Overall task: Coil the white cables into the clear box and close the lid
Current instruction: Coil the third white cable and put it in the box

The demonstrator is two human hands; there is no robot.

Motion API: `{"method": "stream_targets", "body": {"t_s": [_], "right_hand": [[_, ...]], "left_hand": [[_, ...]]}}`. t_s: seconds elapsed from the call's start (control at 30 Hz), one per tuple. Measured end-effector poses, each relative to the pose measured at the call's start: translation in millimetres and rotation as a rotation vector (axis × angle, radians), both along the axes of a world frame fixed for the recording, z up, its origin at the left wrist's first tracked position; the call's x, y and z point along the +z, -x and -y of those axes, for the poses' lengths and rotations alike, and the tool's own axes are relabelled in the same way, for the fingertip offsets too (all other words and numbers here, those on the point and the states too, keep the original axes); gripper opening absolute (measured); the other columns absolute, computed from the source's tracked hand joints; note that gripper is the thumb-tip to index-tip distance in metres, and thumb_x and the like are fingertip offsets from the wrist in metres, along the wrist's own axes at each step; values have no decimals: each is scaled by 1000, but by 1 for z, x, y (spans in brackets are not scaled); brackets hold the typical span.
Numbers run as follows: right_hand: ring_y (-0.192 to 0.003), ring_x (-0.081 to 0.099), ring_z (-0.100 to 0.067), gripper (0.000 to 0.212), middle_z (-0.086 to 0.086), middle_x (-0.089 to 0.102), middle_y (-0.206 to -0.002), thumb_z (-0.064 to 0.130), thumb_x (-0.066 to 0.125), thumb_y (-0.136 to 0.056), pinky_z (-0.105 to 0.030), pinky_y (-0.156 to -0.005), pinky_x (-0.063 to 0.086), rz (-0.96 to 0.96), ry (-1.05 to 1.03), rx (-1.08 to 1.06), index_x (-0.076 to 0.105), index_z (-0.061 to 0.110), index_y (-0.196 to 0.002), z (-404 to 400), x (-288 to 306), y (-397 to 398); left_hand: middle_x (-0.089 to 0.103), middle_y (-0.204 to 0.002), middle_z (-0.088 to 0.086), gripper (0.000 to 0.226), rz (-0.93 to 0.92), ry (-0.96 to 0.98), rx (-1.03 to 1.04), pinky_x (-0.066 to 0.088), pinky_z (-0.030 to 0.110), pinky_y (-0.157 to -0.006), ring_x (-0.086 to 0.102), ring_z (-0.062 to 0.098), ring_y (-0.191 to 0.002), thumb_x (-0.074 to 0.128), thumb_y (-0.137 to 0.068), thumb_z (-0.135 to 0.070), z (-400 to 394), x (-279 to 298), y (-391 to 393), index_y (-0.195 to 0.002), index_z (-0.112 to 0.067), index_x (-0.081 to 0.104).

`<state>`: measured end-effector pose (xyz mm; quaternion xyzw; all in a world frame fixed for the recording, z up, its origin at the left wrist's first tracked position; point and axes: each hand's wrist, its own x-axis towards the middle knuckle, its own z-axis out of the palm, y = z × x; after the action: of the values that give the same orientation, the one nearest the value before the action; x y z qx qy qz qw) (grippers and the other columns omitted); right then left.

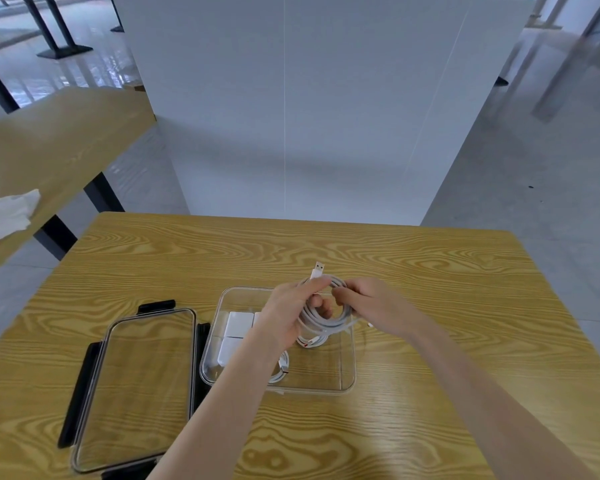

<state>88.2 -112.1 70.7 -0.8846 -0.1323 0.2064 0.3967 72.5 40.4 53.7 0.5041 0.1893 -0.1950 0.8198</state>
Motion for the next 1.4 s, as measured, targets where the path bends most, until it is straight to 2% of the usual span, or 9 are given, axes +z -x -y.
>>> {"method": "stream_targets", "body": {"t_s": [0.17, 0.3, 0.47, 0.63, 0.87, 0.97, 1.1, 1.23, 1.4], "right_hand": [[-44, 34, -5, 34, 7, 42, -53, 33, 43, -96, -20, -47, 26, 78, 42, -10, 53, 17, -68, -1, -1, 0], [-44, 32, -7, 36, 7, 39, -51, 35, 44, -96, -21, -47, 25, 116, 45, -22, 55, 11, -71, 2, -3, 0], [-44, 31, -7, 35, 4, 38, -53, 36, 45, -95, -21, -47, 25, 95, -39, -60, 53, 12, -70, 8, -5, 0], [-46, 36, -9, 40, 5, 43, -53, 44, 42, -94, -19, -49, 29, 111, -131, -105, 59, 13, -74, 12, -6, -1], [-49, 33, -17, 57, -5, 39, -49, 48, 55, -86, -30, -58, 36, 175, -74, -241, 48, 3, -51, 57, -18, 0], [-76, 45, -17, 60, 1, 48, -58, 54, 48, -86, -34, -79, 34, 397, 247, -228, 52, 8, -48, 87, -33, -9], [-78, 45, -19, 65, 3, 47, -70, 55, 30, -89, -28, -69, 30, 761, 652, -200, 63, 16, -48, 94, -49, -12], [-47, 44, -22, 60, 1, 41, -57, 52, 37, -91, -20, -41, 23, 704, 572, -385, 45, 13, -46, 82, -56, -11], [-60, 46, -25, 49, -2, 43, -55, 34, 53, -92, -31, -56, 31, 427, 269, -579, 45, 10, -51, 69, -65, -16]], "left_hand": [[65, -68, 10, 31, 341, -845, -9, 48, 31, -61, 59, 21, -64, 58, -88, -33, 7, -4, 6, -84, -3, 57], [53, -64, 13, 39, 401, -984, -123, 52, 45, -59, 61, 31, -62, 40, -95, -41, 6, -4, 8, -73, -9, 45], [45, -69, 14, 33, 292, -592, -236, 26, 21, -36, 33, 15, -41, 37, -98, -35, -6, 0, 1, -78, -11, 48], [61, -68, 6, 36, 209, -420, -167, 28, 17, -35, 36, 7, -33, 37, -99, -32, -8, -2, 0, -73, -11, 50], [55, -57, 2, 38, 158, -534, 72, 29, 16, -32, 35, 6, -28, 33, -99, -34, -27, -6, -11, -81, -6, 50], [46, -51, 4, 36, 124, -542, 135, 29, 16, -30, 35, 7, -27, 32, -99, -35, -39, -8, -13, -82, -7, 48], [38, -43, 3, 37, 148, -570, 123, 27, 19, -31, 32, 9, -25, 31, -100, -35, -36, -6, -9, -71, -13, 38], [31, -49, 1, 34, 191, -614, 106, 27, 18, -31, 35, 8, -27, 29, -100, -36, -29, 1, -8, -74, -17, 40], [29, -51, 0, 34, 185, -607, 88, 27, 18, -32, 34, 10, -30, 28, -100, -36, -27, 4, -9, -73, -18, 39]]}}
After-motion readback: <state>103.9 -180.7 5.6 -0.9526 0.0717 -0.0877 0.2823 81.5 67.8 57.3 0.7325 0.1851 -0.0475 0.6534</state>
